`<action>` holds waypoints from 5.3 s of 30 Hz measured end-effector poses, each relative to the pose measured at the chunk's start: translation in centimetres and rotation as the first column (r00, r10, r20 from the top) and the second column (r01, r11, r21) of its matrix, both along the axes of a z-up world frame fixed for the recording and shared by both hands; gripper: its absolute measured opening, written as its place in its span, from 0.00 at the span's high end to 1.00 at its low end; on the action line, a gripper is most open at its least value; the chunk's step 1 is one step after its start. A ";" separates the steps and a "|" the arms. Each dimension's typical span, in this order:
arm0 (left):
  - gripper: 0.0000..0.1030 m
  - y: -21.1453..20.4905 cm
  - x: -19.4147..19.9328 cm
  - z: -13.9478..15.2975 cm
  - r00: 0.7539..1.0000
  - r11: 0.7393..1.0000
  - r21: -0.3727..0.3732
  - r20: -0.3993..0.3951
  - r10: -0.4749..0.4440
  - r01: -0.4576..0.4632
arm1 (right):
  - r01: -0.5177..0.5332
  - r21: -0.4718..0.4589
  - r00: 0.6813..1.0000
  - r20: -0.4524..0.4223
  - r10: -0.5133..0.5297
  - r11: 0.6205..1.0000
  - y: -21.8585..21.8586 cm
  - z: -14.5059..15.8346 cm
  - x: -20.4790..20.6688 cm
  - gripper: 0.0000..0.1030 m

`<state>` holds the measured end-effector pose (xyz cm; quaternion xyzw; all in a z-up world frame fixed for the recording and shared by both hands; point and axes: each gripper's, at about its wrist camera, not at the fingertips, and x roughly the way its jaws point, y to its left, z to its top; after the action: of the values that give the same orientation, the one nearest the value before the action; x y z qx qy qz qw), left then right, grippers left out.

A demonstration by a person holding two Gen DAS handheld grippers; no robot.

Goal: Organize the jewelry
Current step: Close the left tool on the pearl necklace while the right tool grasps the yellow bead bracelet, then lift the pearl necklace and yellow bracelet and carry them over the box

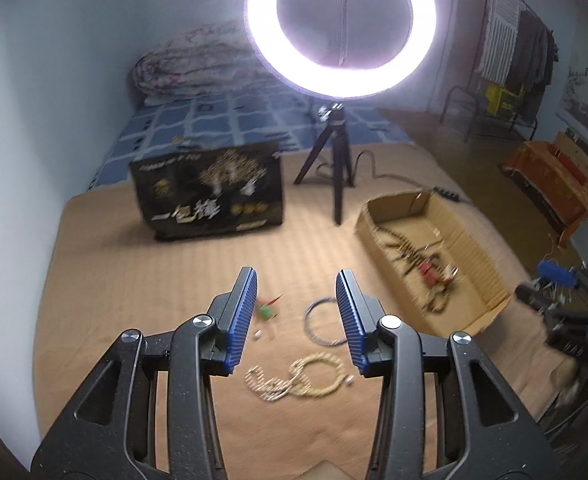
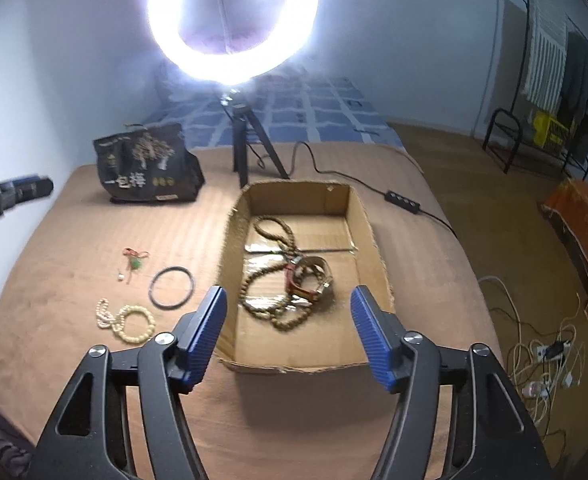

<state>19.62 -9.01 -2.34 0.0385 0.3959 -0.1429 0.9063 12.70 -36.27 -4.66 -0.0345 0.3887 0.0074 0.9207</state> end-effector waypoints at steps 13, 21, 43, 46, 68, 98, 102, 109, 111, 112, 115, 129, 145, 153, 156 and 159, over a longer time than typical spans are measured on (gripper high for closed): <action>0.59 4.7 -1.8 -7.8 0.989 0.999 0.050 -0.148 0.021 -0.014 | -0.138 0.029 0.987 -0.080 0.140 0.990 5.6 -2.8 1.0 0.37; 0.59 5.2 -0.9 -13.5 0.964 1.000 0.018 -0.266 0.027 -0.023 | -0.179 0.036 0.961 -0.208 0.182 0.983 8.4 -6.9 3.0 0.37; 0.74 3.7 1.7 -18.6 0.940 1.000 -0.024 -0.341 0.009 -0.019 | -0.199 0.054 0.897 -0.392 0.204 0.979 13.2 -14.2 8.1 0.64; 0.81 3.1 1.5 -18.6 0.945 1.000 -0.001 -0.326 -0.011 0.011 | -0.203 0.044 0.889 -0.411 0.203 0.978 13.6 -15.1 8.2 0.64; 0.98 5.3 0.8 -18.6 0.962 0.998 0.035 -0.267 0.056 -0.048 | -0.233 0.022 0.895 -0.387 0.223 0.972 14.8 -16.6 7.6 0.94; 0.98 4.5 -2.5 -3.2 0.998 0.987 -0.151 -0.010 0.056 -0.057 | -0.174 0.169 0.976 -0.102 0.193 0.970 8.7 -3.2 4.3 0.94; 0.98 3.2 -3.0 -1.7 0.999 0.985 -0.170 0.015 0.037 -0.034 | -0.155 0.166 0.982 -0.077 0.170 0.974 6.8 -2.2 3.8 0.94; 0.98 0.4 -3.4 -0.2 0.999 0.981 -0.194 0.044 -0.005 0.013 | -0.109 0.166 0.991 -0.064 0.121 0.980 3.7 -1.4 3.5 0.94; 0.98 -0.5 -3.4 0.1 0.999 0.980 -0.199 0.051 -0.019 0.029 | -0.094 0.163 0.992 -0.062 0.105 0.982 2.7 -1.3 3.4 0.94; 0.98 -1.1 -3.4 0.2 0.998 0.979 -0.201 0.055 -0.028 0.038 | -0.089 0.162 0.993 -0.061 0.100 0.983 2.4 -1.2 3.3 0.94; 0.98 -2.6 -3.5 0.7 0.996 0.977 -0.205 0.068 -0.050 0.063 | -0.061 0.158 0.996 -0.060 0.071 0.985 0.9 -1.2 3.2 0.94; 0.98 -10.4 -2.9 2.0 0.983 0.948 -0.265 0.097 -0.155 0.176 | 0.076 0.161 0.994 -0.084 -0.063 0.984 -5.9 -2.0 3.8 0.94; 0.98 -16.9 -1.5 -2.0 0.971 0.942 -0.237 0.022 -0.238 0.236 | 0.138 0.159 0.983 -0.144 -0.115 0.978 -8.8 -4.4 4.6 0.94; 0.98 -17.4 -0.3 -6.7 0.966 0.958 -0.184 -0.097 -0.240 0.219 | 0.151 0.148 0.975 -0.184 -0.123 0.977 -9.3 -5.7 4.9 0.94; 0.98 -17.3 -0.1 -7.7 0.965 0.962 -0.175 -0.126 -0.231 0.208 | 0.149 0.140 0.973 -0.198 -0.120 0.979 -9.2 -6.1 5.0 0.94; 0.98 -17.3 0.1 -8.3 0.963 0.964 -0.173 -0.143 -0.227 0.201 | 0.145 0.136 0.972 -0.206 -0.115 0.980 -9.0 -6.3 5.1 0.94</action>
<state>19.72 -26.31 -10.65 -0.0020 0.4492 -0.2737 0.8505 17.75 -45.26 -10.99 0.0616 0.4777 -0.0205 0.8761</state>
